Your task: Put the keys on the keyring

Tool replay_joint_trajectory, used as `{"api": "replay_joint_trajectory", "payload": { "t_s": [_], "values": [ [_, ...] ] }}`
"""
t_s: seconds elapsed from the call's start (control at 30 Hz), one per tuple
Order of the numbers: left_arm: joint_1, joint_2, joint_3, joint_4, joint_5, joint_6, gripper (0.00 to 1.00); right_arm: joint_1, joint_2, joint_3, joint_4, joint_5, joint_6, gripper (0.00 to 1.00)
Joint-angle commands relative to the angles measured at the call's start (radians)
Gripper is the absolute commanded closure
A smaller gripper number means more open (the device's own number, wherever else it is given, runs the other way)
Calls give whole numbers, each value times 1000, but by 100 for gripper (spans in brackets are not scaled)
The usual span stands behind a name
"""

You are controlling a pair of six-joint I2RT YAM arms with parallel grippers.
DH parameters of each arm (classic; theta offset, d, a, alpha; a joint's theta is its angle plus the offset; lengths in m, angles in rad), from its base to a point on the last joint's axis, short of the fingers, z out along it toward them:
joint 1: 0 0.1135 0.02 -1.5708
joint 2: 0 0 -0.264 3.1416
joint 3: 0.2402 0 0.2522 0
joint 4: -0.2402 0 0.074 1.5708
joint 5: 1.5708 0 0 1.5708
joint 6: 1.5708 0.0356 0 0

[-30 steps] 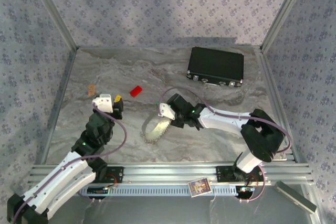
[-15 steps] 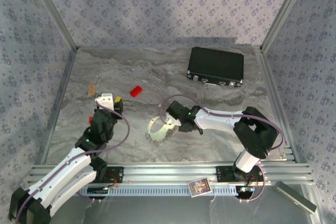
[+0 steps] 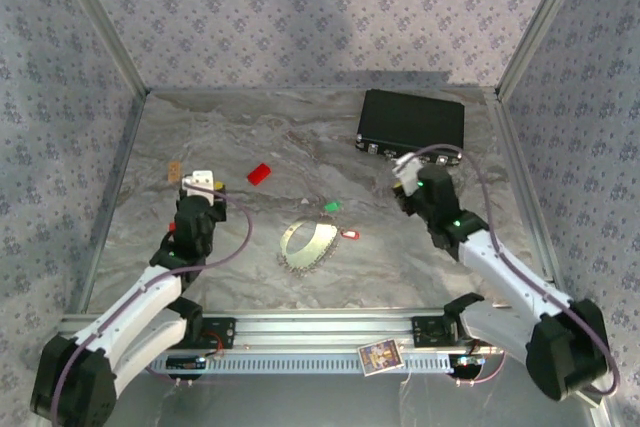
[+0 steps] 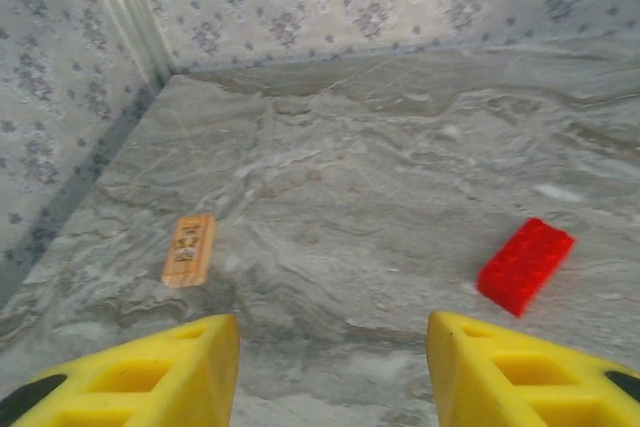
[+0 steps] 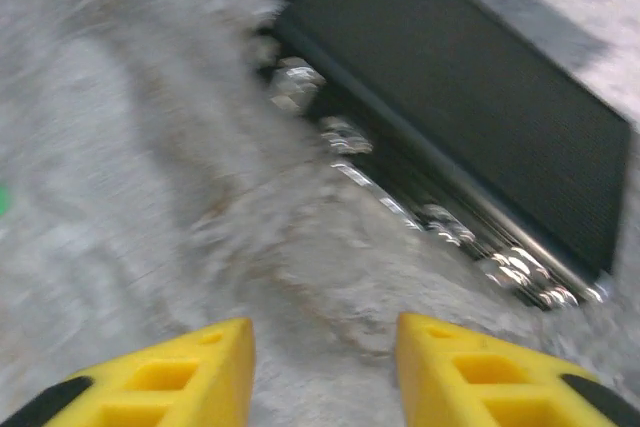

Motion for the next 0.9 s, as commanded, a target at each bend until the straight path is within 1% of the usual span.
{"api": "replay_joint_trajectory", "payload": {
  "t_s": [0.0, 0.07, 0.1, 0.17, 0.2, 0.23, 0.27, 0.3, 0.33, 0.37, 0.47, 0.5, 0.57, 0.6, 0.63, 0.7, 0.73, 0.8, 0.83, 0.87],
  "values": [
    [75, 59, -24, 141, 42, 42, 48, -168, -38, -185, 368, 18, 182, 47],
    [124, 110, -28, 199, 78, 43, 47, -296, 1, -274, 547, -3, 231, 47],
    [147, 138, -32, 229, 107, 48, 47, -348, 43, -292, 597, -37, 258, 47],
    [182, 194, -42, 292, 154, 59, 46, -396, 148, -300, 664, -98, 258, 47],
    [197, 228, -49, 328, 181, 69, 46, -399, 214, -299, 719, -115, 246, 47],
    [212, 260, -55, 360, 196, 72, 45, -394, 248, -287, 747, -106, 245, 49],
    [228, 299, -61, 407, 207, 71, 45, -391, 273, -270, 751, -138, 231, 49],
    [243, 341, -65, 447, 221, 72, 45, -388, 307, -269, 811, -164, 225, 49],
    [254, 376, -67, 481, 231, 72, 45, -388, 343, -259, 834, -188, 215, 49],
    [259, 406, -62, 519, 231, 74, 45, -387, 382, -237, 818, -193, 211, 50],
    [278, 473, -45, 587, 323, 87, 44, -393, 528, -258, 982, -205, 218, 50],
    [283, 506, -35, 606, 353, 92, 44, -394, 543, -247, 1001, -199, 221, 50],
    [290, 572, -20, 642, 373, 104, 44, -411, 514, -197, 847, -222, 234, 49],
    [293, 623, -17, 682, 386, 113, 44, -415, 532, -186, 853, -228, 239, 49],
    [302, 651, -13, 709, 377, 99, 44, -417, 531, -169, 811, -224, 241, 48],
    [340, 699, -5, 724, 455, 81, 42, -417, 533, -172, 831, -217, 243, 47],
    [346, 718, 8, 741, 477, 84, 41, -417, 527, -168, 814, -212, 243, 47],
    [353, 699, 65, 594, 486, 80, 38, -415, 530, -168, 818, -209, 243, 47],
    [366, 713, 69, 608, 480, 61, 37, -415, 531, -168, 821, -211, 243, 47],
    [369, 712, 86, 580, 435, 39, 34, -415, 531, -168, 819, -210, 244, 46]
  ]
}}
